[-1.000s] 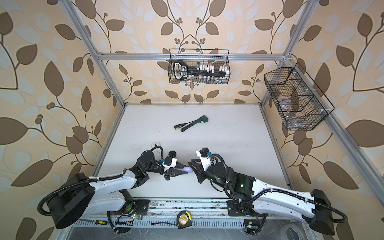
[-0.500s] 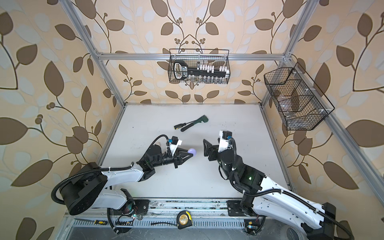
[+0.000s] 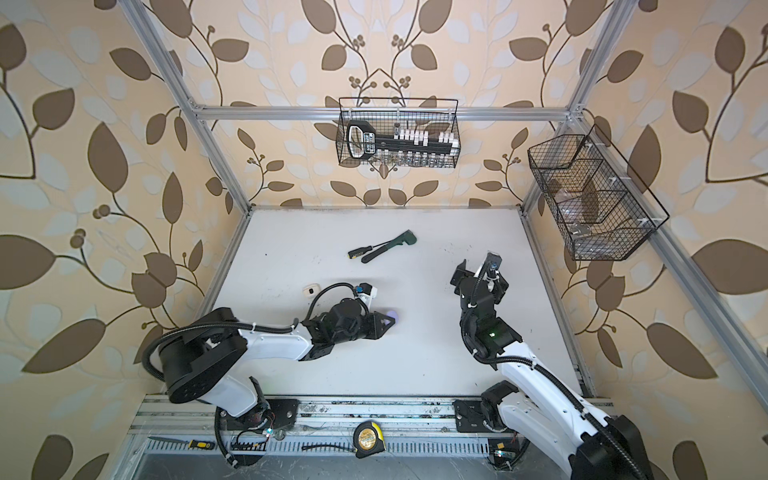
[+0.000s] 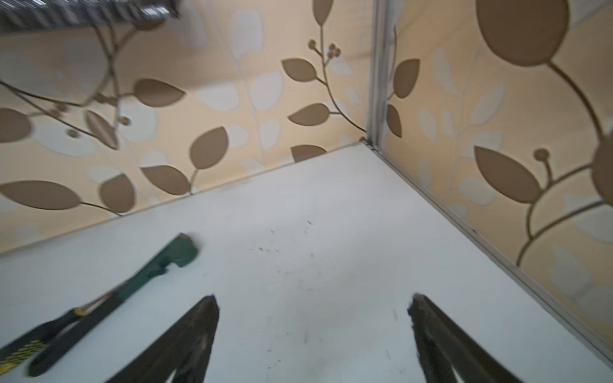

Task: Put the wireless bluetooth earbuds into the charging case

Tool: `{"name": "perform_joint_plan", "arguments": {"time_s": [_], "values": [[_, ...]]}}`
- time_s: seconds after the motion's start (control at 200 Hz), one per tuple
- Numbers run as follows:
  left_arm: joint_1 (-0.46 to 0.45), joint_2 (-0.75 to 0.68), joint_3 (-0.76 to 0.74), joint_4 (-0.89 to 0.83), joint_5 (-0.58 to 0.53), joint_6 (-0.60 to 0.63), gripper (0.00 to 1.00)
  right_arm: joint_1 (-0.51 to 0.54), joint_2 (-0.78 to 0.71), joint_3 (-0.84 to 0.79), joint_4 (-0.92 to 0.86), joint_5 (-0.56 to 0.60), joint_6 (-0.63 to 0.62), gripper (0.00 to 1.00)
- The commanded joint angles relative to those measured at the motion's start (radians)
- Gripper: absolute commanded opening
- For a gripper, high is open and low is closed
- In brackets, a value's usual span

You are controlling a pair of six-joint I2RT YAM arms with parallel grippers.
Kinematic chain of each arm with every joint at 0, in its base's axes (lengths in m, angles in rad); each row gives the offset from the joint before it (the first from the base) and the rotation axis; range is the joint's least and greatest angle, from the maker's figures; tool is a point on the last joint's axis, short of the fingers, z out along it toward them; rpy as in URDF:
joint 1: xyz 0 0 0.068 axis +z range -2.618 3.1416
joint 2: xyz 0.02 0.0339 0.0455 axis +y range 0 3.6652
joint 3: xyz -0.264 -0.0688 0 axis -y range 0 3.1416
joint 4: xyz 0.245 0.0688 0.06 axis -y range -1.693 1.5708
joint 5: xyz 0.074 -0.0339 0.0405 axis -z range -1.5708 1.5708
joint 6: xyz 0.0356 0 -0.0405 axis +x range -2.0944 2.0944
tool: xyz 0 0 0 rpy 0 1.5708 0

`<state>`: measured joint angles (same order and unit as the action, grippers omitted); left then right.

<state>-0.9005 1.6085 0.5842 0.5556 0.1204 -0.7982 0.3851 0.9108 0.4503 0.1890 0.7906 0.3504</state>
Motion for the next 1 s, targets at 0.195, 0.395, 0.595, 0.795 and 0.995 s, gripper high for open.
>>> {"name": "perform_joint_plan", "arguments": {"time_s": [0.195, 0.395, 0.595, 0.795, 0.995], "values": [[-0.027, 0.321, 0.060, 0.157, -0.018, -0.135, 0.00, -0.075, 0.016, -0.140, 0.216, 0.154, -0.091, 0.98], [-0.073, 0.373, 0.070, 0.119, -0.071, -0.159, 0.00, -0.135, 0.065, -0.226, 0.349, 0.046, -0.125, 0.98], [-0.077, 0.330, 0.024, 0.092, -0.137, -0.152, 0.49, -0.174, 0.213, -0.180, 0.353, -0.151, -0.201, 1.00], [-0.075, 0.086, 0.067, -0.267, -0.309, -0.047, 0.82, -0.178, 0.199, -0.268, 0.584, -0.224, -0.271, 1.00], [-0.071, -0.335, 0.152, -0.723, -0.737, 0.118, 0.94, -0.184, 0.261, -0.252, 0.650, -0.282, -0.362, 1.00]]}}
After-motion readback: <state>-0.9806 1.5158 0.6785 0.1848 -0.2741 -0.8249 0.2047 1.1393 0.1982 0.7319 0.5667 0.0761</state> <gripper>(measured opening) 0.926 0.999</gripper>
